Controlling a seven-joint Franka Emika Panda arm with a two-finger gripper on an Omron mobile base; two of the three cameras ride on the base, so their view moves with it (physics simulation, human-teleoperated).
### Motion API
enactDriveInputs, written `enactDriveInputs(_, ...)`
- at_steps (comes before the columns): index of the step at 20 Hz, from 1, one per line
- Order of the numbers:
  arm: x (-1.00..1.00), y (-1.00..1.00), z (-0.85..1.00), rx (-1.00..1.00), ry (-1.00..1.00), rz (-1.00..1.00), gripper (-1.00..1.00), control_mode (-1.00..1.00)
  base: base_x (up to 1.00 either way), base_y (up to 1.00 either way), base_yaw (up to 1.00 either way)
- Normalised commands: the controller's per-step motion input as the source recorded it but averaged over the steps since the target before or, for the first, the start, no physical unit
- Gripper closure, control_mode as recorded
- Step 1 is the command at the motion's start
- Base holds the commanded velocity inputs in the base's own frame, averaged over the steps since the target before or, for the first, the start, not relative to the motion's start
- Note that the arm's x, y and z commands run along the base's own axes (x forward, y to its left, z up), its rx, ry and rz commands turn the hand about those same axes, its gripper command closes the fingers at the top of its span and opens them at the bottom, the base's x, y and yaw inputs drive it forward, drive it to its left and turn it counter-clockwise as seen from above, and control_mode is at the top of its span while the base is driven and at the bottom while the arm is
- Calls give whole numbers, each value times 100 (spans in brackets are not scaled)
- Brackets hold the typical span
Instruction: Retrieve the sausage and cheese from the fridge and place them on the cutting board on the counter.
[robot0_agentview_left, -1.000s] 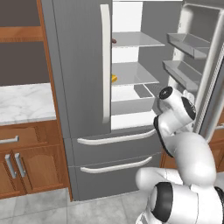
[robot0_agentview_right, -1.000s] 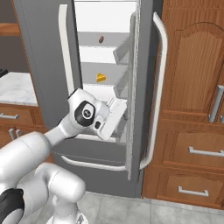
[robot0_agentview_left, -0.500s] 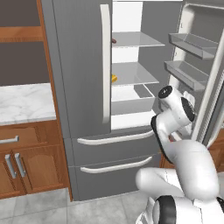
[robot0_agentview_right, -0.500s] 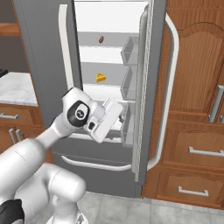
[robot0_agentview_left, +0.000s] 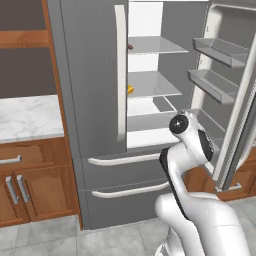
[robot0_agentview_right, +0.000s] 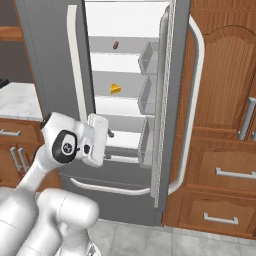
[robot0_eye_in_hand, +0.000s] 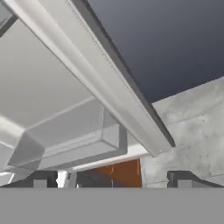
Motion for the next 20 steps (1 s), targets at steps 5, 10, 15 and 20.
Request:
enactDriveInputs(5,-11,34,-1,-10,27,76,-100,-100,0,0,0)
enactDriveInputs(10,0,42,2,-5,47,49,-100,-100,0,0,0)
enactDriveInputs(15,-1,51,2,-12,40,48,-100,-100,0,0,0)
enactDriveInputs(20,-11,34,-2,-13,18,44,-100,-100,0,0,0)
